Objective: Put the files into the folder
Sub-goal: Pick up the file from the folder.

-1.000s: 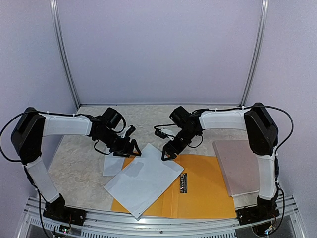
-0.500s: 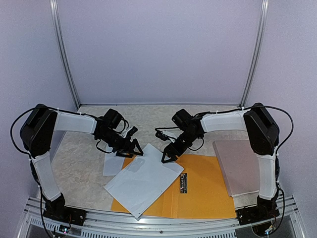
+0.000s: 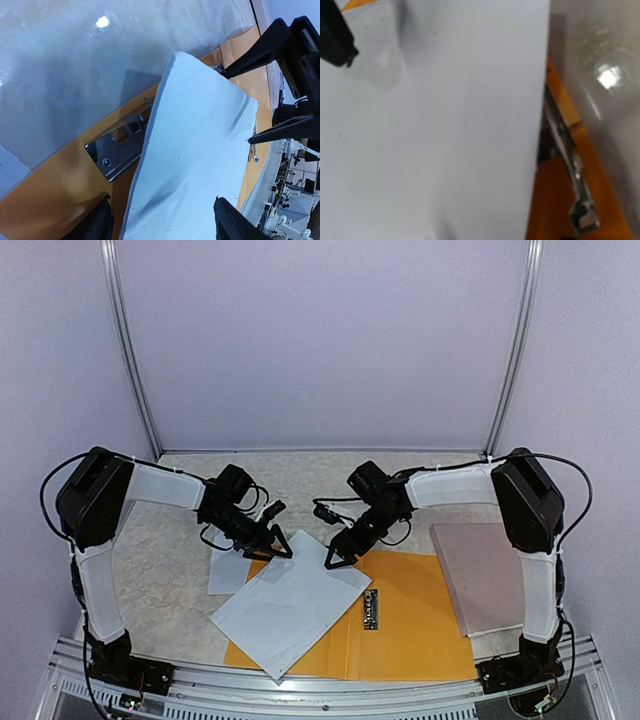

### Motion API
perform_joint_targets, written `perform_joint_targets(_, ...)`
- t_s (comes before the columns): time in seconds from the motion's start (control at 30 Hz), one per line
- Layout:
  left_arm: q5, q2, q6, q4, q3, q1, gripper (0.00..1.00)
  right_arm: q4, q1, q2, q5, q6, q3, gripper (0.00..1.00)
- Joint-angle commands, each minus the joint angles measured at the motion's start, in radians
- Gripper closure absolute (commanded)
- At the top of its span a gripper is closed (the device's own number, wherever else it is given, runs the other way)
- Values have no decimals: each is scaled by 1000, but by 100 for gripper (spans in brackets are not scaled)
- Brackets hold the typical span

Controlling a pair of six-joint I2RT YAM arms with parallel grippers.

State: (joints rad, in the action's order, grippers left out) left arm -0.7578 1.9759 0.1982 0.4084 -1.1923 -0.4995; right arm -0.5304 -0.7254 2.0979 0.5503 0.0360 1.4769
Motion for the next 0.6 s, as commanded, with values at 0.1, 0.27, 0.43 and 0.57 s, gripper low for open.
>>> perform_joint_targets(0.1,-63,47,-26,0,-7,6,38,52,4,-32,51,-28,-44,34)
perform_joint_targets(0.27,-88,58,-31,-8,-1,6,44,69,2,-26,66,-34,-56,37)
perform_joint_targets(0.43,-109,74,-32,-14,0,6,53,77,2,-19,69,-33,-56,39)
perform_joint_targets(0.57,-117,81,-35,-14,3,4,61,74,3,-18,66,-34,-54,40)
